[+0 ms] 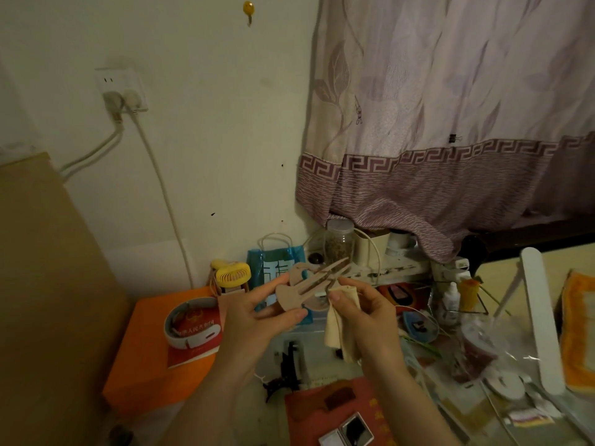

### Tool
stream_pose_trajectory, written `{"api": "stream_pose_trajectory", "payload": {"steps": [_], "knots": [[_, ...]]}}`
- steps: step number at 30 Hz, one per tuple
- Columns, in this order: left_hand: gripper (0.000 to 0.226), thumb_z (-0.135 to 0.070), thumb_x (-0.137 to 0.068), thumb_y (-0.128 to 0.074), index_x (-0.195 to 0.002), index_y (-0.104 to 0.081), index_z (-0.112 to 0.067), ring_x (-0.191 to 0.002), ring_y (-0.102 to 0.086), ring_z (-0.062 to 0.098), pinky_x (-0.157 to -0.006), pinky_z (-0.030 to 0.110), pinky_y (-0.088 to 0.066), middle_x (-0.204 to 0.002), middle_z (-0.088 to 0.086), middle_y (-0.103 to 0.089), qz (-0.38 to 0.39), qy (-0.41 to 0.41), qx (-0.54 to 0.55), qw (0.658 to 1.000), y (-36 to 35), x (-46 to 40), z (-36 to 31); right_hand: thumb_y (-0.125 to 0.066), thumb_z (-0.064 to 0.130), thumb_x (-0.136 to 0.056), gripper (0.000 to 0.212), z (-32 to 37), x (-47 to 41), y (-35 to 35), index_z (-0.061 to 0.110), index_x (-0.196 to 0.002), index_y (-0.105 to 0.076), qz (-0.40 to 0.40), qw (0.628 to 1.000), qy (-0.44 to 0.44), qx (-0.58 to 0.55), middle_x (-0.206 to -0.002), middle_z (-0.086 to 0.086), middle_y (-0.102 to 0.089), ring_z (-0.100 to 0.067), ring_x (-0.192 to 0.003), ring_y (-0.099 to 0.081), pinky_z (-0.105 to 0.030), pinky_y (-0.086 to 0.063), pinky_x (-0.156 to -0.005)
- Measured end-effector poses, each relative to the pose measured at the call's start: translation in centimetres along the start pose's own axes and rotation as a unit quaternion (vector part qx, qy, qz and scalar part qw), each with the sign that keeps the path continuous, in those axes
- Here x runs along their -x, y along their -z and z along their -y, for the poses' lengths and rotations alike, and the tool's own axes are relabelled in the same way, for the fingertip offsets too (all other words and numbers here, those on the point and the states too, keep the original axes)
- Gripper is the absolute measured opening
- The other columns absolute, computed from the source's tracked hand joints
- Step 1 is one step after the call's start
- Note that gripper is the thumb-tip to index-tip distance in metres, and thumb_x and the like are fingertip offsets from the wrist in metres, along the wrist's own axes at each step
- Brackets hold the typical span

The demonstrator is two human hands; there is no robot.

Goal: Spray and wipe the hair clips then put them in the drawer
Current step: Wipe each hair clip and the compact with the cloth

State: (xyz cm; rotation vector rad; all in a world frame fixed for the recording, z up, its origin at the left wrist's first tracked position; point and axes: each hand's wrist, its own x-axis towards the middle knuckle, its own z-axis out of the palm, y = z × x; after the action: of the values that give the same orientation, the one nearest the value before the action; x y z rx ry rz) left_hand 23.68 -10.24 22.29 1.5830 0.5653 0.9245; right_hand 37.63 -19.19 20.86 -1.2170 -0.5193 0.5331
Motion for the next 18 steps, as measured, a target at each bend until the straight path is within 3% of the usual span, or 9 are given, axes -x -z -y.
{"api": "stream_pose_trajectory", "payload": {"steps": [3,7,9,14,18], "knots": [[0.062,0.003,-0.068,-0.079,-0.107,-0.066,-0.043,-0.095,-0.069,0.004,-0.074,0.014,-0.053,-0.101,-0.016,-0.073,0.026,-0.003,-0.004,1.000,0.4,0.1,0.2,-0.077,0.015,-0.076,0.023,-0.2,-0.1,0.6,0.022,-0.096,-0.070,-0.003,0.999,0.014,0.038,-0.092,-0.005,-0.072,-0.018,-0.084,-0.070,-0.024,-0.056,-0.065],[0.064,0.003,-0.070,-0.077,-0.092,-0.069,-0.056,-0.097,-0.067,0.001,-0.075,0.011,-0.051,-0.099,-0.018,-0.073,0.036,-0.012,-0.007,0.999,1.1,0.2,0.2,-0.077,0.015,-0.076,0.026,-0.3,0.1,1.3,0.024,-0.100,-0.070,-0.008,0.997,0.033,0.073,-0.097,-0.006,-0.070,-0.014,-0.087,-0.067,-0.017,-0.053,-0.062],[0.066,0.002,-0.071,-0.077,-0.091,-0.067,-0.060,-0.099,-0.065,-0.002,-0.075,0.010,-0.050,-0.099,-0.021,-0.072,0.051,-0.018,-0.017,0.998,1.4,0.2,0.2,-0.076,0.014,-0.077,0.028,0.0,0.0,1.8,0.022,-0.104,-0.069,-0.024,0.998,0.027,0.050,-0.099,-0.005,-0.070,-0.018,-0.089,-0.068,-0.019,-0.055,-0.064],[0.050,-0.013,-0.064,-0.079,-0.102,-0.070,-0.044,-0.107,-0.064,0.004,-0.078,0.012,-0.051,-0.110,-0.013,-0.071,0.080,0.008,0.001,0.997,2.1,0.3,1.1,-0.073,0.017,-0.078,0.036,0.7,0.1,2.9,0.018,-0.113,-0.067,-0.028,0.998,0.021,0.051,-0.100,-0.004,-0.072,-0.022,-0.089,-0.069,-0.035,-0.056,-0.078],[0.050,-0.013,-0.062,-0.078,-0.103,-0.069,-0.041,-0.104,-0.065,0.004,-0.075,0.011,-0.051,-0.108,-0.012,-0.072,0.100,0.031,0.005,0.994,2.1,0.5,2.0,-0.070,0.013,-0.082,0.013,0.5,0.2,3.4,0.016,-0.094,-0.073,-0.012,0.996,0.028,0.087,-0.090,-0.002,-0.073,-0.024,-0.085,-0.068,-0.040,-0.054,-0.075]]}}
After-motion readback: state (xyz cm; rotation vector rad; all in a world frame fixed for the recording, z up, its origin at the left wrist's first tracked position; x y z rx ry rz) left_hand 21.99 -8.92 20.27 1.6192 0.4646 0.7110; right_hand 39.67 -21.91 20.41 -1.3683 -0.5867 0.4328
